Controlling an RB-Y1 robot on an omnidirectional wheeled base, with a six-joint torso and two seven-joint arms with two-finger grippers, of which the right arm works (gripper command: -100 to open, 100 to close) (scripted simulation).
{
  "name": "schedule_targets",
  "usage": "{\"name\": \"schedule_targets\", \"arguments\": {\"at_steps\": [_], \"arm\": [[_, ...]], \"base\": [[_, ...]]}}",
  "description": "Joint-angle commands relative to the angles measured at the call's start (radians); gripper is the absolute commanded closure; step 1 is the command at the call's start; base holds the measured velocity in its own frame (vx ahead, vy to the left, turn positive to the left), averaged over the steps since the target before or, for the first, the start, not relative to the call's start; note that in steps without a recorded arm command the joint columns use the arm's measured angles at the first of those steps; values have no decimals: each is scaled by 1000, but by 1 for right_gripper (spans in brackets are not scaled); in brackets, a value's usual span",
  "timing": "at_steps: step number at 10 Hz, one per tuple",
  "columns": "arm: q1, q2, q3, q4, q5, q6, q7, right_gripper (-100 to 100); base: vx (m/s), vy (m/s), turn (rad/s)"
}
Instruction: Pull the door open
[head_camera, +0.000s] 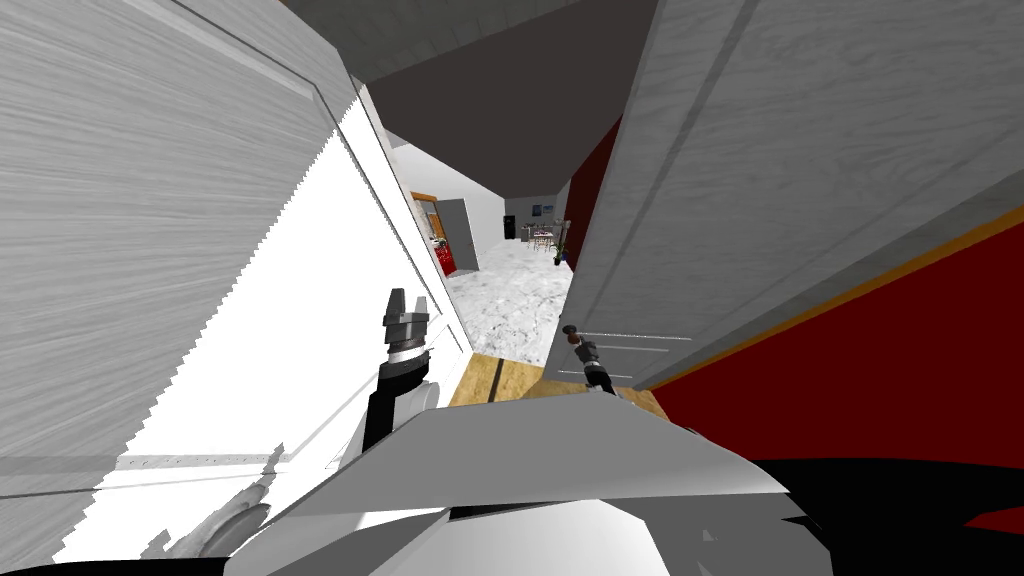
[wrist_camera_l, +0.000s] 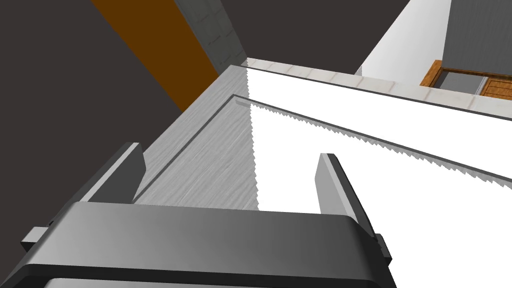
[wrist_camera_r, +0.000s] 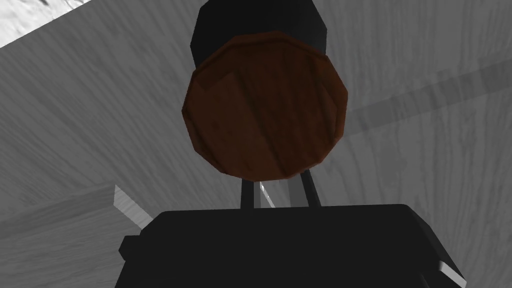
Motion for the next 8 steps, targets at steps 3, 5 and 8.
{"name": "schedule_targets", "arguments": {"at_steps": [3, 5, 8], "arm": [[-7, 17, 16, -8, -17, 4, -60, -100], [-12, 24, 26, -11, -37, 9, -124, -100], [-17, 32, 37, -15, -61, 16, -200, -100]], "base": [[-64, 4, 18], [-61, 23, 40], [-59, 3, 18]]}}
